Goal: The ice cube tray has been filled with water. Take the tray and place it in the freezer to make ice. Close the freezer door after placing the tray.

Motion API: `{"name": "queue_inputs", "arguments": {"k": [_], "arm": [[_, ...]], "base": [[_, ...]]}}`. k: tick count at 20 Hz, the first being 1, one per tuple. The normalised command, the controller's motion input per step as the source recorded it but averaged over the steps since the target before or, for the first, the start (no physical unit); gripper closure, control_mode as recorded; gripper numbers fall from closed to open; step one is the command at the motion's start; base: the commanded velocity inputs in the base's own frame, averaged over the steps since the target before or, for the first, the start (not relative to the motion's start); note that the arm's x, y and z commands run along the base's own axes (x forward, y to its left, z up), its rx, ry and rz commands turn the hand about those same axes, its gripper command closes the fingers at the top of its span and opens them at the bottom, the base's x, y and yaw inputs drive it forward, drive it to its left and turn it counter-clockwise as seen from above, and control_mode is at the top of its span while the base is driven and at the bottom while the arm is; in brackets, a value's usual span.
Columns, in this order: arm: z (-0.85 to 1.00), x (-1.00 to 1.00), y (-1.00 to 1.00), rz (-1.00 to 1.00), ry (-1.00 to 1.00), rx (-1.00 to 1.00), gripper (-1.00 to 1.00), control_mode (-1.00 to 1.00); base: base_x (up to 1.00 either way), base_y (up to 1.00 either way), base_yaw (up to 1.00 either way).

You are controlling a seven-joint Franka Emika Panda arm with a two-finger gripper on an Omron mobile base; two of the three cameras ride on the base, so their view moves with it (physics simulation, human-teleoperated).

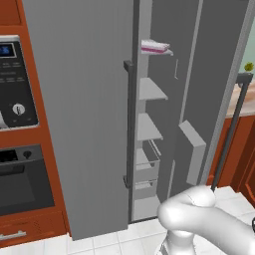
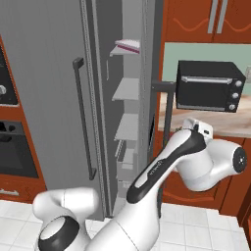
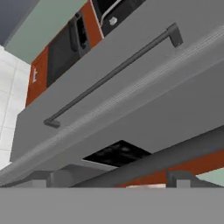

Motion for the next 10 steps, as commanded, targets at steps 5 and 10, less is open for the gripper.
{"name": "queue_inputs", "arguments": {"k": [5,10], "arm": [[-0.33,0.49,-0.05,0.14,0.0,0.08,-1.0,-1.0],[-0.51,0.45,-0.01,0.12,0.0,0.05,-1.0,-1.0]], "base": [[0.0,0.0,0.0],[0.0,0.0,0.0]]}}
